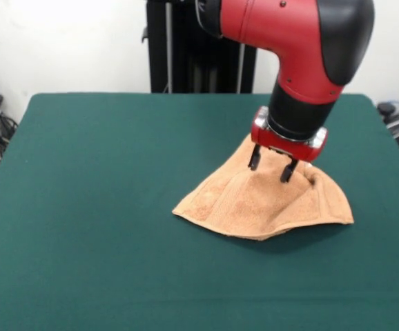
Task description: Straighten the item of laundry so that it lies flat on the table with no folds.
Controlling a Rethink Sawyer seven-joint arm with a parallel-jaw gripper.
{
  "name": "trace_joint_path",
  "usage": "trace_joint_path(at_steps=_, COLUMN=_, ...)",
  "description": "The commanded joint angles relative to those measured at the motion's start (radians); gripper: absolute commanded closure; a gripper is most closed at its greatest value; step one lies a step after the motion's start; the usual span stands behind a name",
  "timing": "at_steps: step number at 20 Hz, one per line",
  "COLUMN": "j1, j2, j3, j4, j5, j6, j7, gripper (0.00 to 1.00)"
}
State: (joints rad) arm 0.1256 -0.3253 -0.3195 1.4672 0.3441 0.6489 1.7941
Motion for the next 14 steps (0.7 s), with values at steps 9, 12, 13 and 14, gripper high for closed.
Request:
trace_joint_path(at_steps=9, j1=-0.011, j2=0.004, j3=0.112, j4=0.095, j5=0.021, j6=-0.113, j7=0.195, gripper=0.00)
trace_joint_path(at_steps=12, j1=-0.005, j2=0.002, j3=0.109, j4=0.103, j5=0.021, j6=-0.124, j7=0.202, gripper=0.00)
trace_joint_path(at_steps=13, j1=-0.002, j2=0.002, j3=0.107, j4=0.103, j5=0.021, j6=-0.128, j7=0.204, gripper=0.00)
trace_joint_path(at_steps=14, j1=0.004, j2=0.002, j3=0.100, j4=0.099, j5=0.021, j6=-0.127, j7=0.212, gripper=0.00)
